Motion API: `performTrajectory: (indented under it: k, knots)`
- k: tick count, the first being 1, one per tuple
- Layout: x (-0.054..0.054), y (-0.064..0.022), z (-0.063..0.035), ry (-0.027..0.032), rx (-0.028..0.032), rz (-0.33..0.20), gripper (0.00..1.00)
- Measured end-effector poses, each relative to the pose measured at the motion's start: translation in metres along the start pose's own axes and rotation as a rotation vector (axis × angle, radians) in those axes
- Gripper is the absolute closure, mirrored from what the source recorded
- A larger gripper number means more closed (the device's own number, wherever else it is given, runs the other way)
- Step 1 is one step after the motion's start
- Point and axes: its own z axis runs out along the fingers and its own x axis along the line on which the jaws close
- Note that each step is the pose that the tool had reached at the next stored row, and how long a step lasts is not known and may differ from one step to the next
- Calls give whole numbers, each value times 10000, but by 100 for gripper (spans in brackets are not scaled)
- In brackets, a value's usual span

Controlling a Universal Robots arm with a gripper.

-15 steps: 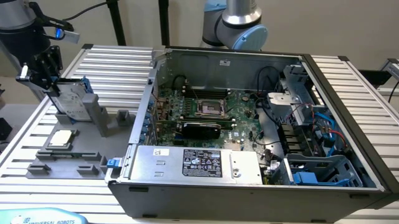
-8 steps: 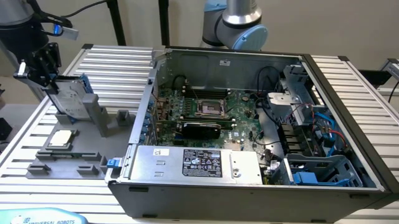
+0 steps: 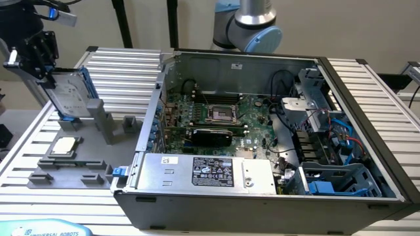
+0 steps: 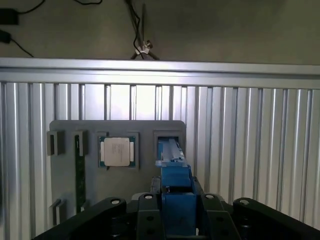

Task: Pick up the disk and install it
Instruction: 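Pick up the disk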

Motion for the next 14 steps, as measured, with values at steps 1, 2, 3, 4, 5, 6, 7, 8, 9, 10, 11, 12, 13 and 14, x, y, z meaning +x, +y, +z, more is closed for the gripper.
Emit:
performTrajectory:
  k: [1, 2, 3, 4, 5, 6, 7, 8, 9, 10, 11, 12, 13, 14]
  knots:
    - [-1, -4, -45, -1, 1, 0, 67]
    - [-2, -9, -91, -1, 0, -1, 67]
    - [-3, -14, -136, -1, 1, 0, 67]
    - [-4, -21, -181, -2, 1, 0, 67]
    - [-4, -28, -226, -1, 1, -1, 67]
    - [-5, -37, -271, -1, 0, 0, 67]
    - [-6, -47, -317, -2, 2, 0, 67]
    - [-7, -58, -363, -1, 0, 0, 67]
    - [-7, -71, -409, -2, 2, 0, 67]
    - [-8, -85, -454, -1, 1, 0, 67]
    - [-9, -102, -500, 0, -1, 0, 67]
    - [-10, -122, -544, -2, 2, -1, 67]
    - [-10, -143, -589, -2, 2, -1, 67]
    - [-11, -167, -635, -2, 1, -3, 67]
